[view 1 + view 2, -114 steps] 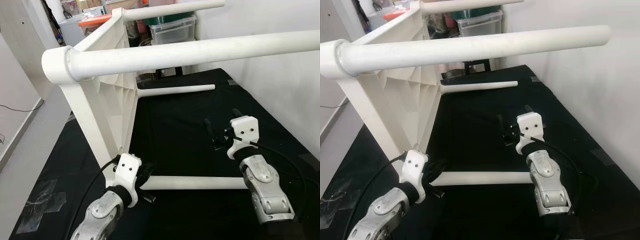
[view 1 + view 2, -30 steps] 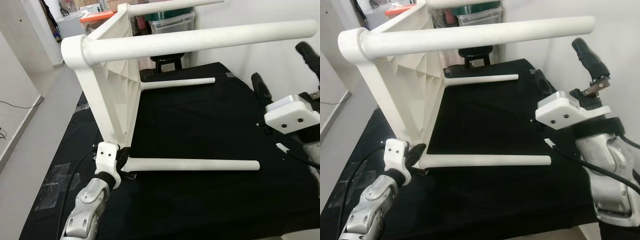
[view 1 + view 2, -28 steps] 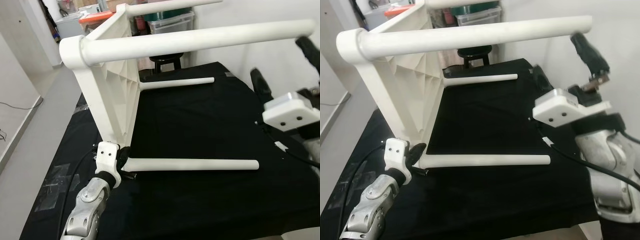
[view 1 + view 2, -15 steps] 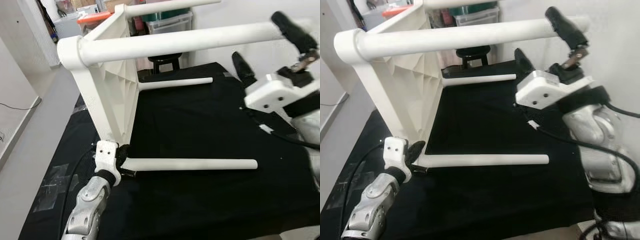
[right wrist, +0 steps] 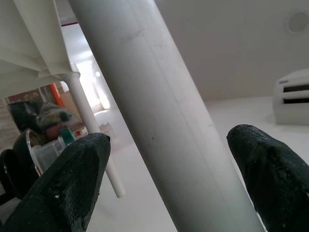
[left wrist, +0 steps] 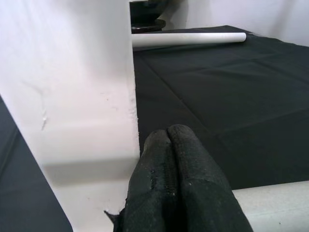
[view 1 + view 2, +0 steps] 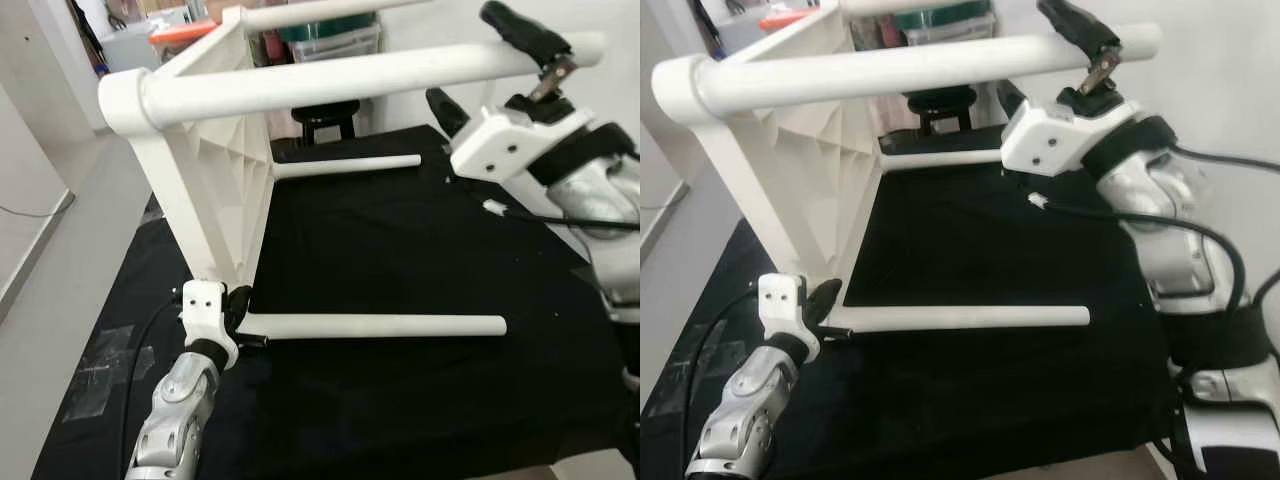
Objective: Building children table
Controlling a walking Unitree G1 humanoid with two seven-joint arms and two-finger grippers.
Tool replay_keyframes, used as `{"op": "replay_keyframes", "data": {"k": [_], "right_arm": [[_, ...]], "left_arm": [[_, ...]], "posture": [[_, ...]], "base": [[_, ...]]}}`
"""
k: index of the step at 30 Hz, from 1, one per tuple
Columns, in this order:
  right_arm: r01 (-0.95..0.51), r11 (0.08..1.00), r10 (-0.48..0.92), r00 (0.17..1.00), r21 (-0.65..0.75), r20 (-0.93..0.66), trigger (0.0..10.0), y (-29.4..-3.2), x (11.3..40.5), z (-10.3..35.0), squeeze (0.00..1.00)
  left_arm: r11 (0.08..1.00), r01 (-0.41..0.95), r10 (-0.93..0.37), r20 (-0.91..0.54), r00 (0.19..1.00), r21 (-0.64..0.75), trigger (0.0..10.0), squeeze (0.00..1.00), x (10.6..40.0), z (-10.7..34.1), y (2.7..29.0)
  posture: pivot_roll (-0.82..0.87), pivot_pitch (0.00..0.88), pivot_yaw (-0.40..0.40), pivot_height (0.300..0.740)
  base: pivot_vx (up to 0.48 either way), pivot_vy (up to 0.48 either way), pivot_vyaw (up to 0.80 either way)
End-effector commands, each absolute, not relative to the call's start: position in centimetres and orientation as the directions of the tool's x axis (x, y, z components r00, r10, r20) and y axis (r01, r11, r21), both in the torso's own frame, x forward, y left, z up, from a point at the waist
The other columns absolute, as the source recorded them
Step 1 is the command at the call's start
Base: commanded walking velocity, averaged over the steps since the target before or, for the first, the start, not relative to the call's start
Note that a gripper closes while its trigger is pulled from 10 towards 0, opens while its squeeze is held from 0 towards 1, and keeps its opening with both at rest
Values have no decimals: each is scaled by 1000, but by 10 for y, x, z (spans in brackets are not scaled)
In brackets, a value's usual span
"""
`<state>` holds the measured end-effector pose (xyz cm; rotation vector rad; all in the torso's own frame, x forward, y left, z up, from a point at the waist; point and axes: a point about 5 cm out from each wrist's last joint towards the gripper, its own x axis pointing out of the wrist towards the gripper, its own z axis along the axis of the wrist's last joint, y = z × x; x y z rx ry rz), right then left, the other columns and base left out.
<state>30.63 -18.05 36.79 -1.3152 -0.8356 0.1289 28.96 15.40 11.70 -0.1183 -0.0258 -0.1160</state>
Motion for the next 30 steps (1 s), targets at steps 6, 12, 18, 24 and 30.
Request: {"op": "replay_keyframes", "data": {"k": [6, 12, 18, 24, 30], "right_arm": [[304, 222, 566, 733, -926, 377, 10000, -173, 313, 363, 0], [258, 193, 523, 789, -947, 322, 0, -178, 322, 360, 0], [285, 203, 476, 807, -937, 348, 0, -184, 324, 368, 0], [284, 198, 468, 813, -938, 346, 0, -187, 324, 371, 0], [248, 178, 496, 813, -952, 304, 0, -184, 322, 377, 0]], "left_arm": [[988, 82, -83, 0, 997, -128, 10000, 0, 289, 110, 160], [989, 91, -92, -1, 996, -116, 10000, 0, 289, 110, 159], [989, 95, -95, 5, 995, -110, 10000, 0, 291, 112, 159], [990, 90, -89, 13, 996, -104, 10000, 0, 293, 114, 160], [994, 69, -67, 23, 997, -87, 10000, 0, 298, 117, 164]], "posture": [[-141, 0, 44, 740], [-143, 0, 42, 740], [-145, 0, 44, 740], [-151, 0, 45, 740], [-169, 0, 43, 740]], "base": [[0, 0, 0], [0, 0, 0], [0, 0, 0], [0, 0, 0], [0, 0, 0]]}}
